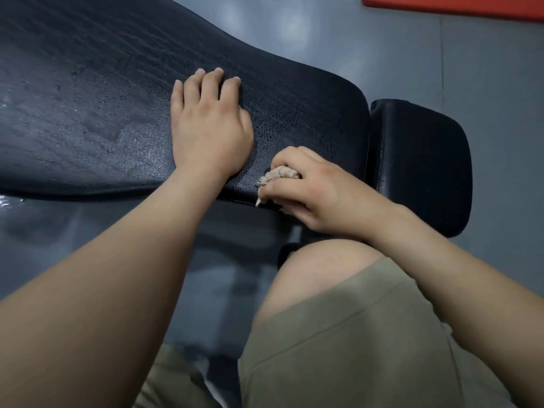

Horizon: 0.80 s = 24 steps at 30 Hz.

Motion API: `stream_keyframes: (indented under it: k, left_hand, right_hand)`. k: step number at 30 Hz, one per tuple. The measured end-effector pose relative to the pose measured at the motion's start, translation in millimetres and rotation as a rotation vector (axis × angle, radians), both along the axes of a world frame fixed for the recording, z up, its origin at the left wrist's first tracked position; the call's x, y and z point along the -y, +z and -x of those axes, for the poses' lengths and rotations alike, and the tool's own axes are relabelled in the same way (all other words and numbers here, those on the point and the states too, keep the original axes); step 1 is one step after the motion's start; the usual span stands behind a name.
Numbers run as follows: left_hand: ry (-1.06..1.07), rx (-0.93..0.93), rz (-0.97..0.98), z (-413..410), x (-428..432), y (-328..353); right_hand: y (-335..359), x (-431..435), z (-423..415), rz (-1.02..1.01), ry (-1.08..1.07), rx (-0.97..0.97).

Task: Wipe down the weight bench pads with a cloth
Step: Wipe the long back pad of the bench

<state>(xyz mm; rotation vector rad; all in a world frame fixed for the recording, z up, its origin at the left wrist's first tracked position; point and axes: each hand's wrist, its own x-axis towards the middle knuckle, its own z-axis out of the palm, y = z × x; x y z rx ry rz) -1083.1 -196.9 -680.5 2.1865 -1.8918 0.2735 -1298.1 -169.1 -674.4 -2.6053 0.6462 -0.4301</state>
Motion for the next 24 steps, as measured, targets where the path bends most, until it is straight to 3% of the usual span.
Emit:
stream_keyframes:
  k: [6, 14, 18, 21, 24]
  left_hand:
    - [-0.002, -0.012, 0.001, 0, 0, -1]
    - [0.006, 0.004, 0.001, 2, -1, -1]
    - [0.004, 0.014, -0.002, 2, 0, 0]
    - [0.003, 0.006, 0.003, 2, 0, 0]
    - [0.003, 0.002, 0.010, 1, -1, 0]
  right_hand:
    - [-4, 5, 45, 0.028, -0.020, 0.000]
    - [-27, 51, 68, 0.150, -0.339, 0.069]
    - [-31, 84, 49, 0.064, -0.548, 0.099]
    - [-25, 76, 37, 0.026, -0.488, 0.107]
    - [-14, 36, 34, -0.015, -0.282, 0.083]
